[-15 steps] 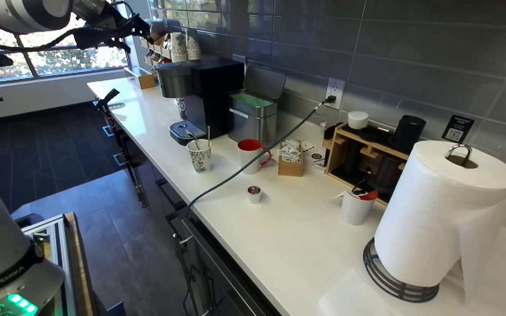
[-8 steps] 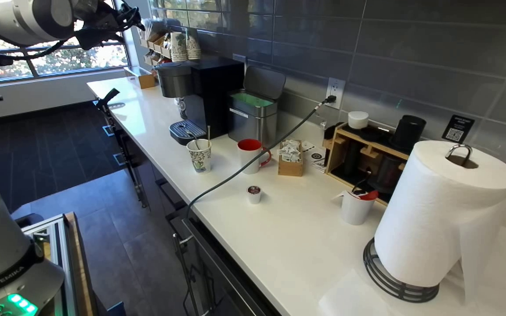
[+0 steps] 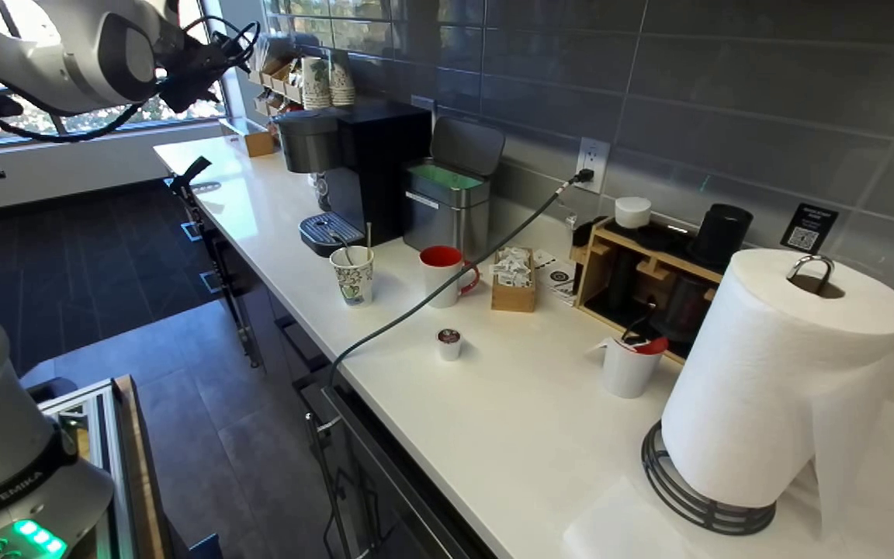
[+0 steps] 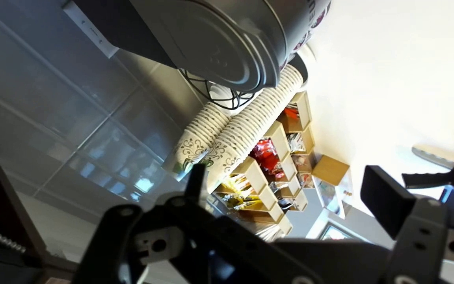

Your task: Open the coffeemaker chamber.

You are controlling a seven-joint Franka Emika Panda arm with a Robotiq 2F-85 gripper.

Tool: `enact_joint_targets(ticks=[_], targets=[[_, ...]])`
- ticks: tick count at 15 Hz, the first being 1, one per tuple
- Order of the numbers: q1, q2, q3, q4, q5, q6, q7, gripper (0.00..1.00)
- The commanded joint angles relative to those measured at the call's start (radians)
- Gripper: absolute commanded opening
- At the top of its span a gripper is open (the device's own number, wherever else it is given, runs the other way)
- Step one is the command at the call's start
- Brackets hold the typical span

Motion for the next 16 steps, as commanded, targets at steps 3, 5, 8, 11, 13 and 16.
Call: enact_joint_targets(ticks=[3,5,8,11,13,16], targets=[[-0.049,0.112,0.018,0.069,-0.095,0.028,-0.119,1.00],[-0.090,0.143,0.043,0.092,-0.126,0.052,-0.128,1.00],[-0.191,0.172,0.092,0.120,-0.190,0.107,-0.116,1.00],[-0.279,0.181,0.151,0.120,-0.184,0.154,-0.140,1.00],[-0.327,0.168,0.201,0.099,-0.157,0.186,-0.158,1.00],[-0.395,0.132,0.284,0.055,-0.106,0.223,-0.168,1.00]])
